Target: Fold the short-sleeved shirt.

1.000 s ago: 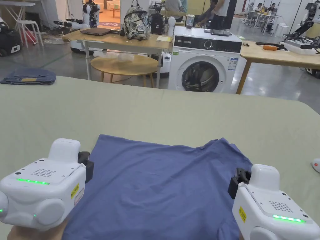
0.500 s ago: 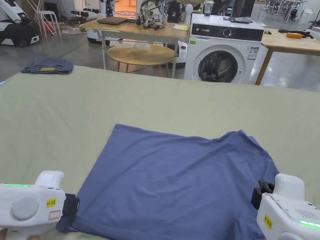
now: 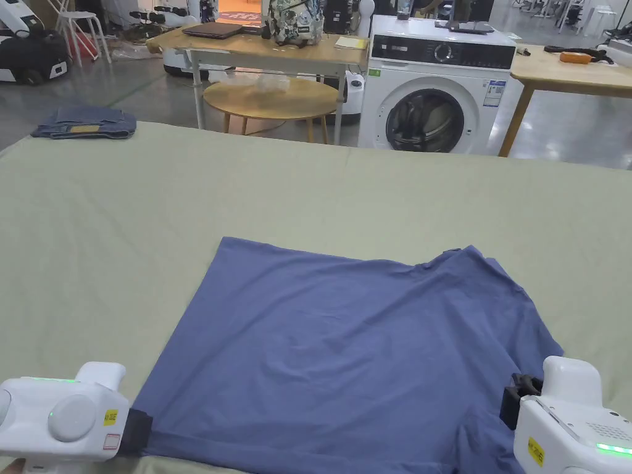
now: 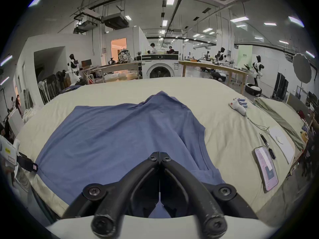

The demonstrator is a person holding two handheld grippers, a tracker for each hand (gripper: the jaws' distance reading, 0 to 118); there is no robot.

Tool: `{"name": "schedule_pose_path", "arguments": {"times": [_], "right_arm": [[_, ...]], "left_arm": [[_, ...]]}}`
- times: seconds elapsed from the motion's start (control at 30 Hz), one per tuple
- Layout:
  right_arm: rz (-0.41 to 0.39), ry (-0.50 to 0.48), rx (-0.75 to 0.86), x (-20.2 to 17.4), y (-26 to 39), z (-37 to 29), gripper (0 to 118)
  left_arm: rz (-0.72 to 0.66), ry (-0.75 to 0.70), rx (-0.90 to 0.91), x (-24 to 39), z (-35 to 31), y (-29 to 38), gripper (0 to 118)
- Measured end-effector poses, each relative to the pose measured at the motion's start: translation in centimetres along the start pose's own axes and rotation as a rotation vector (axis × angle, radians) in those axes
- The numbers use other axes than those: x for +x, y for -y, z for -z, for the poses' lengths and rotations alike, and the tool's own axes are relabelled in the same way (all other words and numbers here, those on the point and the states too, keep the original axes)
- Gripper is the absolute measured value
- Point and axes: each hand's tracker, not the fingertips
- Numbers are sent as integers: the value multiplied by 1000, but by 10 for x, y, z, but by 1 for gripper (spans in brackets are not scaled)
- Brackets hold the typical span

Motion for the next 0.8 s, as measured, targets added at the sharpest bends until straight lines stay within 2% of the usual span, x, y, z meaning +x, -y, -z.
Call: {"name": "schedule_pose_path", "arguments": {"times": [0.1, 0.17, 0.2, 0.3, 0.33, 0.37, 0.4, 0.47, 0.5, 0.6, 0.8], "right_arm": [[-12, 10, -18, 6, 2, -2, 0], [-20, 22, -39, 12, 1, -4, 0], [-25, 28, -53, 16, 1, -5, 0], [-64, 63, -137, 30, -1, -8, 0], [-77, 79, -160, 35, -2, -9, 2], [-92, 88, -191, 40, -2, -9, 9], [-92, 94, -221, 46, -1, -10, 20], [-93, 110, -296, 58, 3, -8, 57], [-99, 122, -320, 63, 7, -7, 67], [-97, 118, -391, 77, 20, -6, 69], [-30, 61, -615, 87, 64, 21, 68]], "left_arm": [[2, 45, 1, -3, -3, -2, 38], [-23, 86, 8, -6, -2, -4, 9], [-28, 91, 7, -6, -2, -4, 0], [-35, 98, 8, -8, -1, -2, 0], [-39, 102, 9, -9, -1, -2, 0], [-39, 104, 11, -7, -4, 0, 0], [-44, 108, 11, -7, -6, 1, 0], [-47, 112, 12, -6, -6, 1, 0], [-46, 113, 13, -6, -8, 2, 0], [-43, 111, 16, -3, -10, 3, 0], [-36, 103, 18, -3, -9, 2, 0]]}}
